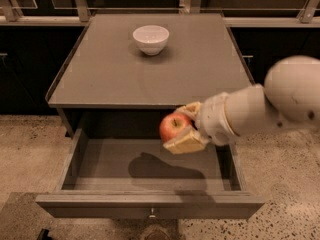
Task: Pick apple from top drawer and place on counter
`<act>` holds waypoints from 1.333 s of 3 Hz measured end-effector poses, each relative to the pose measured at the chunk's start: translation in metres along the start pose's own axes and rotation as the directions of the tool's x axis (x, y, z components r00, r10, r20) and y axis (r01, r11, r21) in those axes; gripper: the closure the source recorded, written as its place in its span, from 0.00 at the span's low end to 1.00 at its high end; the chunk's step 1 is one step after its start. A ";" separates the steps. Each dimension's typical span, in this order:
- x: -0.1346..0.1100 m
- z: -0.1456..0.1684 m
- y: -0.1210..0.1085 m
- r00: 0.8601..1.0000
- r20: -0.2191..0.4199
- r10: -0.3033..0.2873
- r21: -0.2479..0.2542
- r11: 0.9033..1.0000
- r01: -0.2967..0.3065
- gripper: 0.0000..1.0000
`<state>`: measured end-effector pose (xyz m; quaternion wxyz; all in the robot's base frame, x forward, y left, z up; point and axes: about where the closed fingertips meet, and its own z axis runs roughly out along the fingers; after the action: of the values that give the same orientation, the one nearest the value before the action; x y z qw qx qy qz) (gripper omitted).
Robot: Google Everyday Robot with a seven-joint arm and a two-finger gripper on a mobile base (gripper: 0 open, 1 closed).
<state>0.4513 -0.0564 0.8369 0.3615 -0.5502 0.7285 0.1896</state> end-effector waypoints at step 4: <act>-0.092 0.014 -0.133 0.977 0.182 -0.107 -0.094 0.988 0.125 1.00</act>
Offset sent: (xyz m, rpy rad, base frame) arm 0.1128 0.0493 0.1180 0.0554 -0.1247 0.2991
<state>0.5929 -0.0285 0.9117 0.4056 -0.5911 0.6492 0.2541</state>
